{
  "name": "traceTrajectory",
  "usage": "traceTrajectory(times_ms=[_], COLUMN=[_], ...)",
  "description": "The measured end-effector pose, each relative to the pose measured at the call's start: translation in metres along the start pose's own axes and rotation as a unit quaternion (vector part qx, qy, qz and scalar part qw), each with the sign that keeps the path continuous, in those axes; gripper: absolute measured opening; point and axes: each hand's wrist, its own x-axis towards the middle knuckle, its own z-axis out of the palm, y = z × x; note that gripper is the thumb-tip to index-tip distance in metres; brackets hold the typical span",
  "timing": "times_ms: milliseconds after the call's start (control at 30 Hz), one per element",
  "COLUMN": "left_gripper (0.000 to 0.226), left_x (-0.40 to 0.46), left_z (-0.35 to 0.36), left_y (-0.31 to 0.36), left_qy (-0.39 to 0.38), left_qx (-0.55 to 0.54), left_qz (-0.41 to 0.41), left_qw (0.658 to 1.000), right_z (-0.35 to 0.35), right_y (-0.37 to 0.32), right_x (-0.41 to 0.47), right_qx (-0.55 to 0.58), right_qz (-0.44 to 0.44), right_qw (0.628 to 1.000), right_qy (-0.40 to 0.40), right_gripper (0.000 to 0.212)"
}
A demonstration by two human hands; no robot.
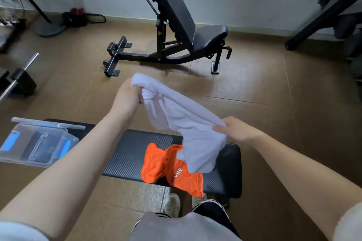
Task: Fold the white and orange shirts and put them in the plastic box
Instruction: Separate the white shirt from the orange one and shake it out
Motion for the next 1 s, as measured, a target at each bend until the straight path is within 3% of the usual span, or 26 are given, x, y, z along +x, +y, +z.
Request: traceTrajectory(times_ms=[67, 133, 167, 233, 300, 367, 467, 567, 667, 700, 767, 900, 1000], left_gripper=[0.045, 0.069, 0.067, 0.042, 0.02, 0.023, 0.023, 0.009, 0.012, 0.013, 0.016, 0.021, 0.018], left_x=[-0.004, -0.017, -0.025, -0.038, -0.056, -0.071, -0.08, -0.076, -0.071, -0.069, -0.064, -0.05, -0.041], left_z=[0.001, 0.01, 0.018, 0.034, 0.05, 0.06, 0.068, 0.068, 0.065, 0.064, 0.062, 0.062, 0.061], left_y=[-0.023, -0.04, -0.045, -0.051, -0.05, -0.053, -0.059, -0.06, -0.049, -0.043, -0.029, -0.003, 0.011], left_qy=[-0.03, -0.077, -0.105, -0.168, -0.233, -0.277, -0.276, -0.24, -0.245, -0.243, -0.222, -0.199, -0.182], left_qx=[0.085, 0.138, 0.159, 0.164, 0.145, 0.131, 0.104, 0.096, 0.007, -0.026, -0.082, -0.196, -0.24], left_qz=[-0.039, -0.021, 0.012, 0.065, 0.056, 0.038, 0.036, 0.065, 0.022, 0.005, -0.024, -0.085, -0.118], left_qw=[0.995, 0.987, 0.982, 0.97, 0.96, 0.951, 0.955, 0.964, 0.969, 0.97, 0.971, 0.956, 0.946], right_z=[0.005, 0.012, 0.015, 0.016, 0.014, 0.009, 0.003, -0.001, -0.005, -0.005, -0.002, 0.016, 0.023], right_y=[-0.015, -0.038, -0.05, -0.068, -0.082, -0.09, -0.095, -0.089, -0.084, -0.083, -0.08, -0.063, -0.06], right_x=[0.0, 0.0, 0.0, 0.003, 0.005, 0.007, 0.007, 0.006, 0.004, 0.001, -0.006, -0.015, -0.031], right_qx=[0.068, 0.146, 0.192, 0.278, 0.351, 0.41, 0.468, 0.528, 0.568, 0.561, 0.497, 0.334, 0.251], right_qz=[-0.01, 0.0, 0.007, 0.028, 0.061, 0.09, 0.096, 0.071, 0.028, 0.018, 0.008, -0.017, -0.035], right_qw=[0.996, 0.986, 0.978, 0.956, 0.928, 0.899, 0.869, 0.836, 0.81, 0.813, 0.852, 0.934, 0.963], right_qy=[0.048, 0.081, 0.086, 0.093, 0.112, 0.121, 0.128, 0.133, 0.146, 0.157, 0.165, 0.126, 0.091], right_gripper=[0.032, 0.033, 0.031, 0.025, 0.018, 0.021, 0.008, 0.021, 0.008, 0.01, 0.021, 0.08, 0.075])
